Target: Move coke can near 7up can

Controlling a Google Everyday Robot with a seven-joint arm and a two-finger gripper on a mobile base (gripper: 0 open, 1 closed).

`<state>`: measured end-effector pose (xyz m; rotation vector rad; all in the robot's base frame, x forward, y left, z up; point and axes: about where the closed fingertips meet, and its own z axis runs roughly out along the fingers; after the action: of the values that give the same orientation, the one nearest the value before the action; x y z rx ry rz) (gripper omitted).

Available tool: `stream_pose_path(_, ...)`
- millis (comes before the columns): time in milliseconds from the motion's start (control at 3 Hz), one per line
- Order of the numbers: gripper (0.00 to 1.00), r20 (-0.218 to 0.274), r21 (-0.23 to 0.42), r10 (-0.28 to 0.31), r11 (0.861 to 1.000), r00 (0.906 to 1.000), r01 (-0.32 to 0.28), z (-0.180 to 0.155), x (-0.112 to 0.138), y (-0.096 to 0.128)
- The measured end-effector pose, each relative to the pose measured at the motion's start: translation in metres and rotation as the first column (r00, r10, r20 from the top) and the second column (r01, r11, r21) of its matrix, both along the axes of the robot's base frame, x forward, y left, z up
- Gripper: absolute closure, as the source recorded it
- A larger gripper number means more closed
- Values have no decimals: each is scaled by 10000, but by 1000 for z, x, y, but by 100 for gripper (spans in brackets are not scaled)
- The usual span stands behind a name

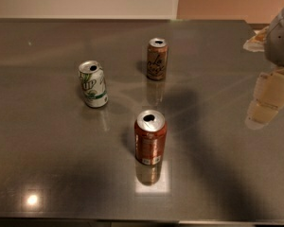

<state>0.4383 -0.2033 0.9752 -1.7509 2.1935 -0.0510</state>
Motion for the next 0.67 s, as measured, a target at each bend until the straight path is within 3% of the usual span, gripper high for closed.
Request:
stream_pose_path(333,0,-42,585,653,9962,9979,-650,-3,-5,23)
stream_pose_path(667,0,-164,1197,1584,9806,9872,-1554,-10,-15,51)
